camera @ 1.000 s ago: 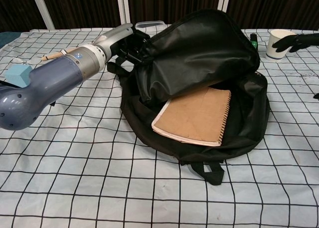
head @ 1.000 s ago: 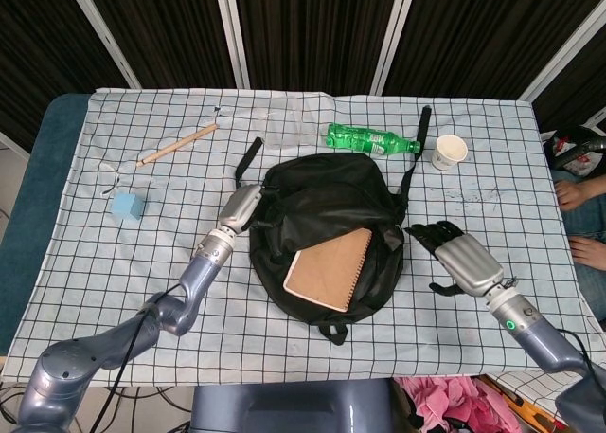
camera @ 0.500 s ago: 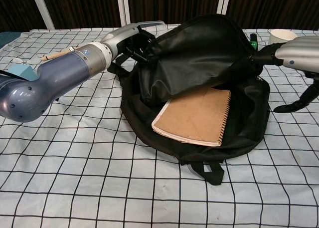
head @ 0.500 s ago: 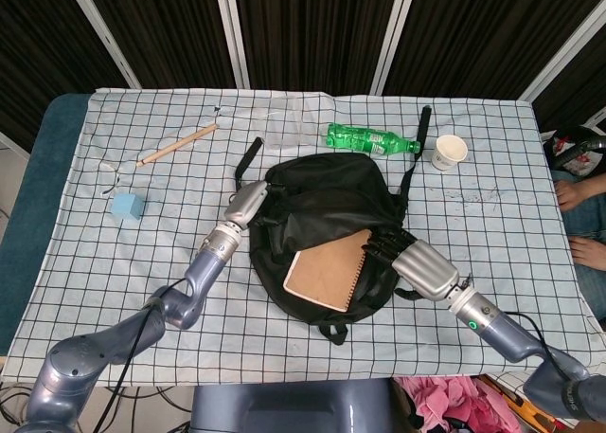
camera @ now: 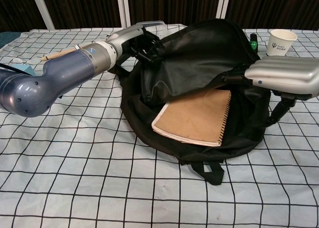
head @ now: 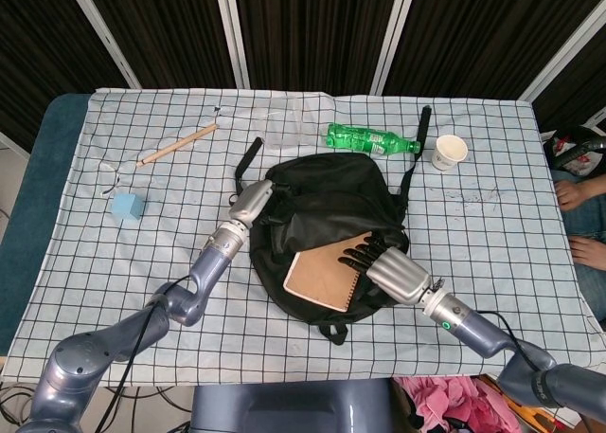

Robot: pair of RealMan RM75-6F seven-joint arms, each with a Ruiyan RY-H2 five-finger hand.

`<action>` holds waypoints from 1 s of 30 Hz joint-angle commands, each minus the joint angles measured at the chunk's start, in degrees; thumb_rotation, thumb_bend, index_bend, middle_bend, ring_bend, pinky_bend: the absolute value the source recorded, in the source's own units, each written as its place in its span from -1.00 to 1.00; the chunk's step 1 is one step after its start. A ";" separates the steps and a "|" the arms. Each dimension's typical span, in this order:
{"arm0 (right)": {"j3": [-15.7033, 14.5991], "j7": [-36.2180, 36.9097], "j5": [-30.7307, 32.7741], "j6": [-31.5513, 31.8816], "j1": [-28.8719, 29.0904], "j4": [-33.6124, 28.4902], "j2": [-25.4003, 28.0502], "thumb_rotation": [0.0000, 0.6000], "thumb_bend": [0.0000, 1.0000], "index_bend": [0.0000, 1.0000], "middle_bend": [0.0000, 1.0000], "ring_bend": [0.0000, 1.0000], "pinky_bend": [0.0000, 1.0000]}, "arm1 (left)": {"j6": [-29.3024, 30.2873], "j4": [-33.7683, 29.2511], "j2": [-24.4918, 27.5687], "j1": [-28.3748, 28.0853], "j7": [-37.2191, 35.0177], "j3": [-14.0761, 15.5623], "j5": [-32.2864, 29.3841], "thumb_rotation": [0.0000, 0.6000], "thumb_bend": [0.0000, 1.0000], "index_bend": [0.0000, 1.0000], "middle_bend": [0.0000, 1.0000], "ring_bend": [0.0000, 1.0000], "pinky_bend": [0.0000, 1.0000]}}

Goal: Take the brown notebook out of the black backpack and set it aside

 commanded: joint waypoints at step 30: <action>-4.43 3.82 -1.42 -0.74 5.49 13.19 -9.60 1.00 -0.68 -0.73 -0.76 -0.72 -0.76 | -1.40 -2.71 1.97 -0.17 4.30 -0.42 -2.06 1.00 -0.32 0.17 0.19 -0.17 -0.19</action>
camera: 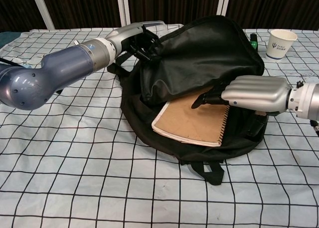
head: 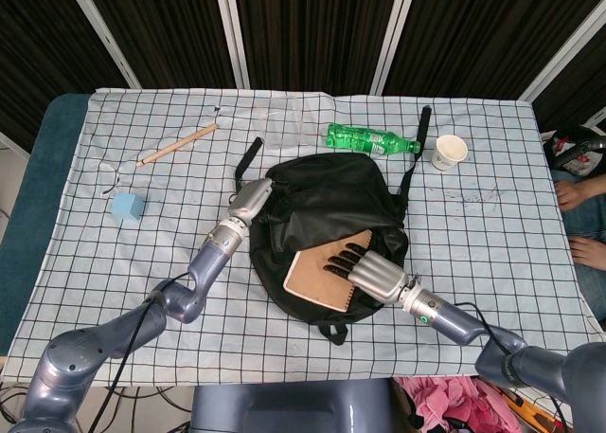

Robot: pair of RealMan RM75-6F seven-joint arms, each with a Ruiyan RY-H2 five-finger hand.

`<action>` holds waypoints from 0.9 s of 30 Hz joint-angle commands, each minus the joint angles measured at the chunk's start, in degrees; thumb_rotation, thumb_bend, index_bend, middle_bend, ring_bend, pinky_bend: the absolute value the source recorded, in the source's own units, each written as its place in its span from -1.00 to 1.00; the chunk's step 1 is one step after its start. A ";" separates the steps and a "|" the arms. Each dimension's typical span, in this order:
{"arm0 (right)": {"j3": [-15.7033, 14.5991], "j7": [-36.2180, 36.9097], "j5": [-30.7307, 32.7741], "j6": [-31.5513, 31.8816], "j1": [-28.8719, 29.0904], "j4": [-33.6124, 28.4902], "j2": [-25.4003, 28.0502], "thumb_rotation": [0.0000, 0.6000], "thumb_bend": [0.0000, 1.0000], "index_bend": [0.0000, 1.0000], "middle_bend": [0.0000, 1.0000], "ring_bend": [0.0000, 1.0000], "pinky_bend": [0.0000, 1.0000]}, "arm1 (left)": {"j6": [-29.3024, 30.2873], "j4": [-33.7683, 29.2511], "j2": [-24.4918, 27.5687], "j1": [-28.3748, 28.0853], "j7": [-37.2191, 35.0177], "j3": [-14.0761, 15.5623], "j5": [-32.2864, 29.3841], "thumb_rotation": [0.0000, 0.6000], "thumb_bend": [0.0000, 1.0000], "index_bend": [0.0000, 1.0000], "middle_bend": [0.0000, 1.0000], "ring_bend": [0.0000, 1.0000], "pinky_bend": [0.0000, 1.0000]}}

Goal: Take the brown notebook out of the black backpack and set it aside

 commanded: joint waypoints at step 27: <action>-0.38 2.63 0.32 6.33 1.14 17.11 -11.94 1.00 -0.38 -0.31 -0.42 -0.44 -0.62 | -0.10 -0.51 0.82 0.12 1.95 -0.20 -0.84 1.00 -0.32 0.17 0.19 -0.17 -0.19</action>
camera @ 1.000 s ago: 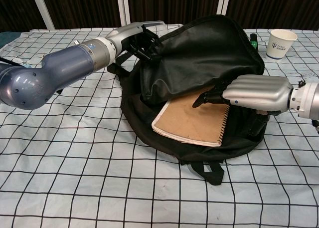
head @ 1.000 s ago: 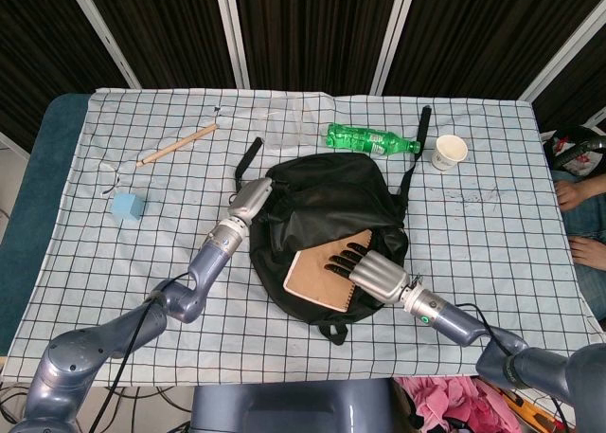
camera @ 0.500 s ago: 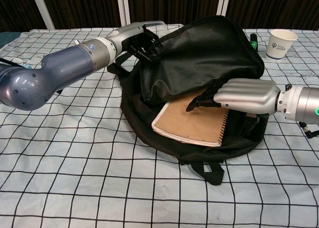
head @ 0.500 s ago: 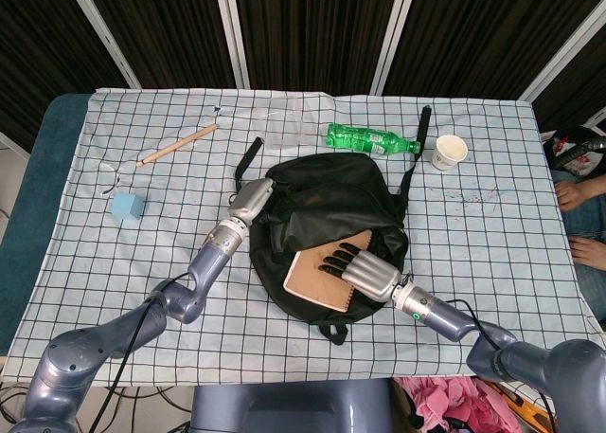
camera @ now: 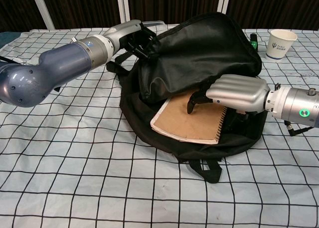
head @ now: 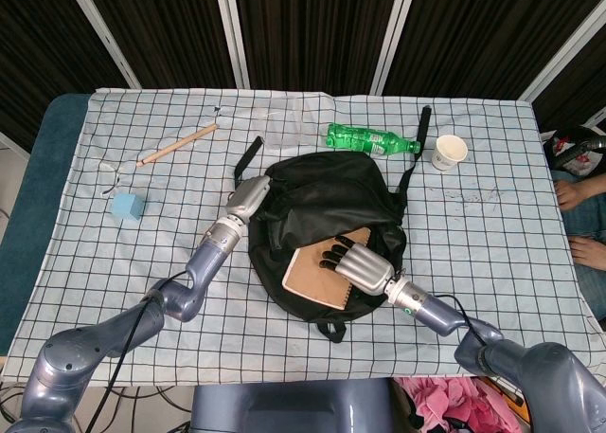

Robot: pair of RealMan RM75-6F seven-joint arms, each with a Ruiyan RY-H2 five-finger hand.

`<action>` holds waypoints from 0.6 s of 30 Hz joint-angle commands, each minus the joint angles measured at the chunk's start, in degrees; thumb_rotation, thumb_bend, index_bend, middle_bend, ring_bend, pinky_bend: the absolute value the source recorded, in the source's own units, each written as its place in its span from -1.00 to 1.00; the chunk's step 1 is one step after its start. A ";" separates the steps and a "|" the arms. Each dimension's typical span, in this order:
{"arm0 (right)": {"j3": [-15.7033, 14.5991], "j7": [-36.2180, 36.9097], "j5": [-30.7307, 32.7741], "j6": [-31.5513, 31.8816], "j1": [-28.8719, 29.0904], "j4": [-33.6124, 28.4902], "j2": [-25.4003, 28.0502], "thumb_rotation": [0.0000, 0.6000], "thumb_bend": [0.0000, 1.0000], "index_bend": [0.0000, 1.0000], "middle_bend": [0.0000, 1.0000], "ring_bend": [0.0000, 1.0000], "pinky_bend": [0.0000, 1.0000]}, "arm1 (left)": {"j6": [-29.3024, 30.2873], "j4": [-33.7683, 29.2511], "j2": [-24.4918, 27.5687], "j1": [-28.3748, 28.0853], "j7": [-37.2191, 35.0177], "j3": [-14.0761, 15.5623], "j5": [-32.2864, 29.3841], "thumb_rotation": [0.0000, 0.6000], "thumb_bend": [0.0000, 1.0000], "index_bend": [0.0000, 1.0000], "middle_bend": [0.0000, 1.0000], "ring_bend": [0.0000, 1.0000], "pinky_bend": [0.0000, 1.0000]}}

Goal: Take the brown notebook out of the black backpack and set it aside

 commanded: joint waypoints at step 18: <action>1.70 8.05 3.80 5.44 -1.85 1.55 -0.47 1.00 -0.04 0.29 0.01 -0.18 -0.51 | -0.55 -1.87 1.17 0.38 1.59 0.34 -0.36 1.00 -0.32 0.17 0.19 -0.17 -0.20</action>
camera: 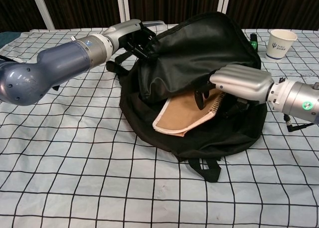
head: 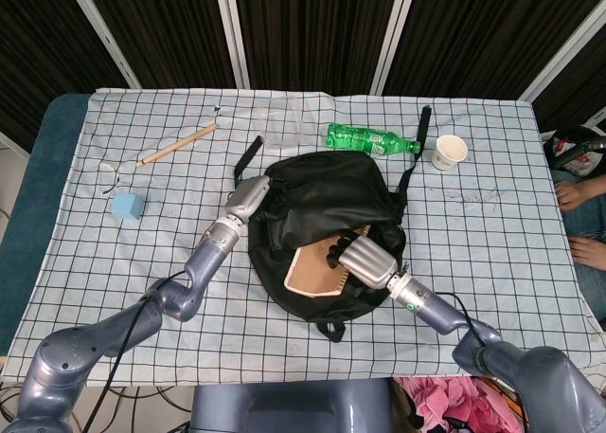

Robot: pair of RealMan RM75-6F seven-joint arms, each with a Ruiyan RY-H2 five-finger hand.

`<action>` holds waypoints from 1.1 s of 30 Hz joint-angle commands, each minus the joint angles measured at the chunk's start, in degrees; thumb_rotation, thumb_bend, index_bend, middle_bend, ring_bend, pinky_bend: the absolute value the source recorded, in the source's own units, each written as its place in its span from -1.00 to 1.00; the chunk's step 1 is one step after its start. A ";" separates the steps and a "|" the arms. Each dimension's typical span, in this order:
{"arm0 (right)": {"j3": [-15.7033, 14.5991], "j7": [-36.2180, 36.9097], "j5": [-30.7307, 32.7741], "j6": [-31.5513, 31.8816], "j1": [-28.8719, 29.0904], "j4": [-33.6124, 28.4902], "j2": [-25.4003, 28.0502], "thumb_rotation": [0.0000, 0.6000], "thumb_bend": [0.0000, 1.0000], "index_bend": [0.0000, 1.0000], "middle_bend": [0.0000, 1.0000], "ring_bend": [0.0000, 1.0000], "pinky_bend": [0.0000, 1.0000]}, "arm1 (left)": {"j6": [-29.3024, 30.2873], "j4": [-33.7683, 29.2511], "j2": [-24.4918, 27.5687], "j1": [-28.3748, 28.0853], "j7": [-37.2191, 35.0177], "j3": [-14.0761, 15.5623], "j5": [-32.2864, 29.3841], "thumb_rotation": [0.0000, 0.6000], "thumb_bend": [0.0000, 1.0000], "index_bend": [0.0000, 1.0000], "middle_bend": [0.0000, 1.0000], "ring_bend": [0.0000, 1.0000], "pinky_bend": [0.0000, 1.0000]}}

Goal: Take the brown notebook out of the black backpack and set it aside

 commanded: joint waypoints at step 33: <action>6.81 10.18 8.29 17.91 -11.99 -34.73 28.68 1.00 -0.07 0.65 0.27 -0.07 -0.36 | 0.94 -1.82 1.76 2.74 2.92 2.45 0.88 1.00 -0.32 0.16 0.18 -0.17 -0.20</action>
